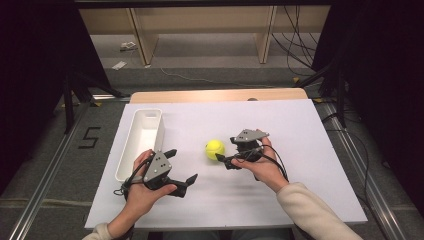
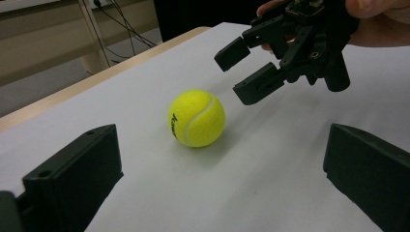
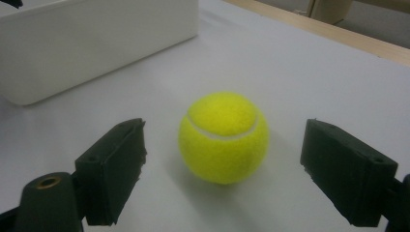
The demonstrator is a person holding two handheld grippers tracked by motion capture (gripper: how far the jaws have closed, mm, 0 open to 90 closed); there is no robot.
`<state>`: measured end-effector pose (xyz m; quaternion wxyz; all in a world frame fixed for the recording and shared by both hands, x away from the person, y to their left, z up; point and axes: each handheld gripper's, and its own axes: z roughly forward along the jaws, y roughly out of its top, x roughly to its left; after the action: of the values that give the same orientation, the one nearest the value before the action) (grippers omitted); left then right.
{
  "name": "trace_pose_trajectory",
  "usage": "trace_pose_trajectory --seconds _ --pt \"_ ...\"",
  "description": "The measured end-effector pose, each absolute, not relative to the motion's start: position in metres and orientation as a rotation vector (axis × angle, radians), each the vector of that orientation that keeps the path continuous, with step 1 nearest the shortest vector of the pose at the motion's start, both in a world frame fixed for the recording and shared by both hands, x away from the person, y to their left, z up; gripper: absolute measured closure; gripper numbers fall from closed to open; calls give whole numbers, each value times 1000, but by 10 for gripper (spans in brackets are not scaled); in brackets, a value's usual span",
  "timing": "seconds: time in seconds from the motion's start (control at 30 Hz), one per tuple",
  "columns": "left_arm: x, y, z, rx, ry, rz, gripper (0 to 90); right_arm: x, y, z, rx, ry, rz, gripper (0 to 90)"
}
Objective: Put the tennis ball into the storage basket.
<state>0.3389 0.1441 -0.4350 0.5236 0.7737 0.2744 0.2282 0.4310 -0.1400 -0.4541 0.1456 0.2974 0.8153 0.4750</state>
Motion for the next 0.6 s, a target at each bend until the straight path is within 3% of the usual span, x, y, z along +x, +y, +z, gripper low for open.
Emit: trace_pose_trajectory --seconds 0.6 --pt "339 144 -435 1853 654 547 0 438 -130 -458 849 2352 1359 163"
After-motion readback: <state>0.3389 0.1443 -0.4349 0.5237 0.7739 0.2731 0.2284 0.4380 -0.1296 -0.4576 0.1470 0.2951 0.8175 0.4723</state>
